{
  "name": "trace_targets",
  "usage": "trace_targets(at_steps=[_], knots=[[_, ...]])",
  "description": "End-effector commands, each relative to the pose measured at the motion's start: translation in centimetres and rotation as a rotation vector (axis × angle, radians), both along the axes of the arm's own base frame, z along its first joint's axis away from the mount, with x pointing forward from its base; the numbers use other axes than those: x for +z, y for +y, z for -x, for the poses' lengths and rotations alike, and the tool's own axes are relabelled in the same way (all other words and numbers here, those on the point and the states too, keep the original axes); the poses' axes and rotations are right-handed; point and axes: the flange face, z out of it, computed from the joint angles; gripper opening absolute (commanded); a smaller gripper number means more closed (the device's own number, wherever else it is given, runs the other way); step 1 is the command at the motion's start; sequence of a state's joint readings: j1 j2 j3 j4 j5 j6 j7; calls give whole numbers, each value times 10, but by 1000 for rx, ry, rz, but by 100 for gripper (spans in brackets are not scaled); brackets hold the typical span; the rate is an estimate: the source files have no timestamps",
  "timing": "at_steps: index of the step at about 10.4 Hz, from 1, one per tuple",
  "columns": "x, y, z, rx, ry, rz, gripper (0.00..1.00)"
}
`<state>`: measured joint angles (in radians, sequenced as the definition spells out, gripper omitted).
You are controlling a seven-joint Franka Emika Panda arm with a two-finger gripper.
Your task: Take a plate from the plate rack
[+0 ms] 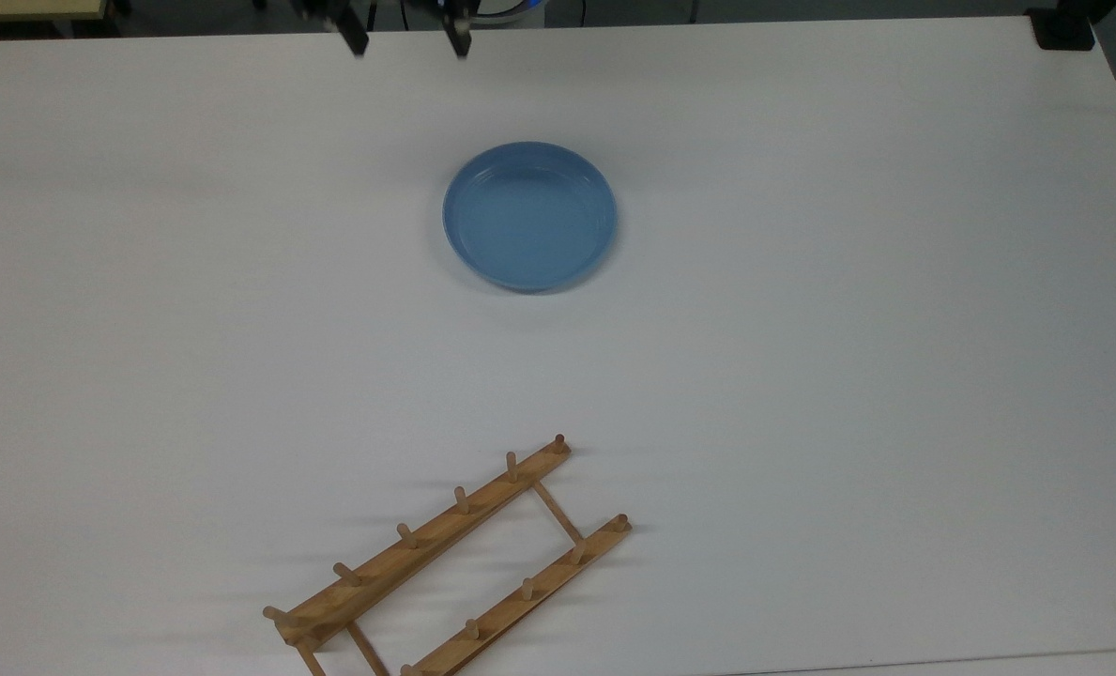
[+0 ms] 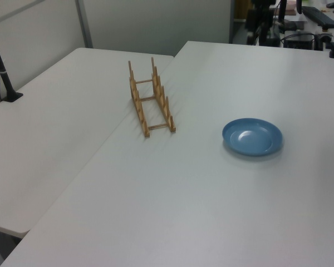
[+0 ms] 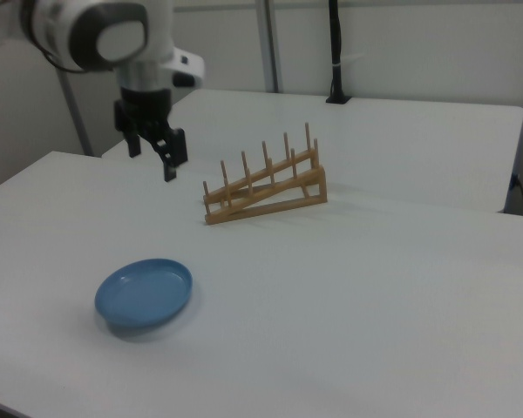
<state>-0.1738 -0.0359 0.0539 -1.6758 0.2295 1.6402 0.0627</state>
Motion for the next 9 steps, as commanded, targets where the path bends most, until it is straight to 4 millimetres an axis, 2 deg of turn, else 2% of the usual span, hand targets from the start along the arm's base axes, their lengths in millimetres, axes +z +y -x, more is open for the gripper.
trace_targets(at_steps=[1,2,3,6,9], knots=[[35,31,26,-54,11,146,100],[33,42,26,-74,17,185,100],[32,43,25,-65,11,211,100],[27,29,4,14,-99,312,100],[29,23,1,12,-114,367,100]])
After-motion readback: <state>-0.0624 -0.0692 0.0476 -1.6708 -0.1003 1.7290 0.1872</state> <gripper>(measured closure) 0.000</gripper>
